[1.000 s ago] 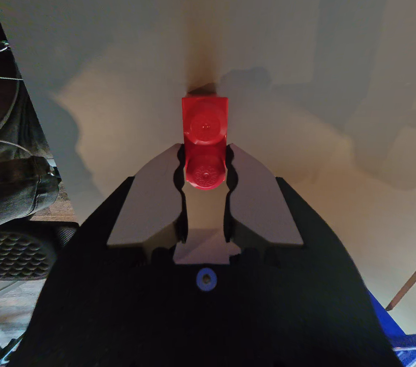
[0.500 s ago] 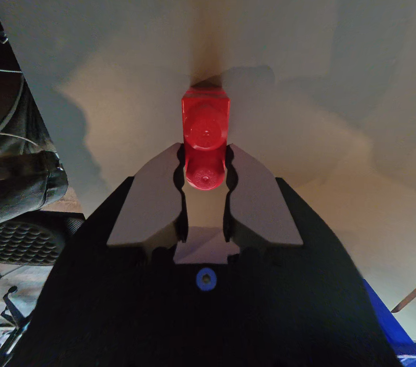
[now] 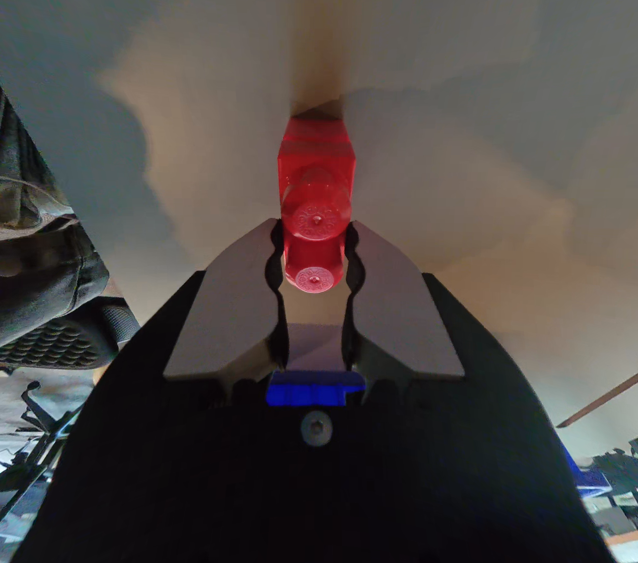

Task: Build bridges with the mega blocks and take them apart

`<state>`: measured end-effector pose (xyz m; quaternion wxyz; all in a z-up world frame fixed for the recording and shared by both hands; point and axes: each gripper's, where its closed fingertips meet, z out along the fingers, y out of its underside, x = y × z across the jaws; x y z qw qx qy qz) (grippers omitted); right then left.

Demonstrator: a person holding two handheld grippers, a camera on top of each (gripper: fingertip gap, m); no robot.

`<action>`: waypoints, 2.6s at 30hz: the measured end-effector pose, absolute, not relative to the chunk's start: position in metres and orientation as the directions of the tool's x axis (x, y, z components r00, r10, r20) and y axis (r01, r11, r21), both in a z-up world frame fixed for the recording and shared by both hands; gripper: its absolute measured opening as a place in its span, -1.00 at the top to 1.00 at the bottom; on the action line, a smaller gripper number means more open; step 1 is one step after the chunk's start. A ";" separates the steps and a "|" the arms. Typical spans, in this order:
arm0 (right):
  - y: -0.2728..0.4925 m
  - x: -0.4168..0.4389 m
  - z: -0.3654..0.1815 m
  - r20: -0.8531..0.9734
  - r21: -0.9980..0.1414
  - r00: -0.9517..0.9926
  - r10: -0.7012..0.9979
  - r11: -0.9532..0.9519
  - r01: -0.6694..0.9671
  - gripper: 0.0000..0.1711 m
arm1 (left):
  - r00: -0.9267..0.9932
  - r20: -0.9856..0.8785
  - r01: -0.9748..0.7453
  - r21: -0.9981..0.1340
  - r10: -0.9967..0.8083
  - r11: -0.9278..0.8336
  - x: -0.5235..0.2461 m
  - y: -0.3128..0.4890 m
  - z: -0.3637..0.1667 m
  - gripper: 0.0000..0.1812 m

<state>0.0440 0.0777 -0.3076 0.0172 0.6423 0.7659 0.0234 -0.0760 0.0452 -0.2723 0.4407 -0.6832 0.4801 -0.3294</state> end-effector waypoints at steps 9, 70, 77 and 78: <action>0.078 0.046 -0.310 0.003 0.186 -0.168 0.986 0.165 0.969 0.61 | 0.299 0.053 -0.369 -0.915 -0.953 -0.166 -0.071 0.046 -0.292 0.32; 0.327 0.461 -0.254 0.092 0.180 0.985 0.146 -0.975 0.128 0.60 | 0.291 0.002 -0.255 -0.964 -0.957 -0.080 -0.077 0.051 -0.280 0.37; 0.345 0.469 -0.281 0.083 0.198 0.990 0.113 -0.976 0.094 0.60 | 0.272 -0.010 -0.277 -0.959 -0.962 -0.068 -0.075 0.049 -0.283 0.37; 0.346 0.470 -0.285 0.087 0.203 0.989 0.117 -0.974 0.097 0.60 | 0.271 -0.008 -0.275 -0.959 -0.962 -0.069 -0.075 0.048 -0.282 0.37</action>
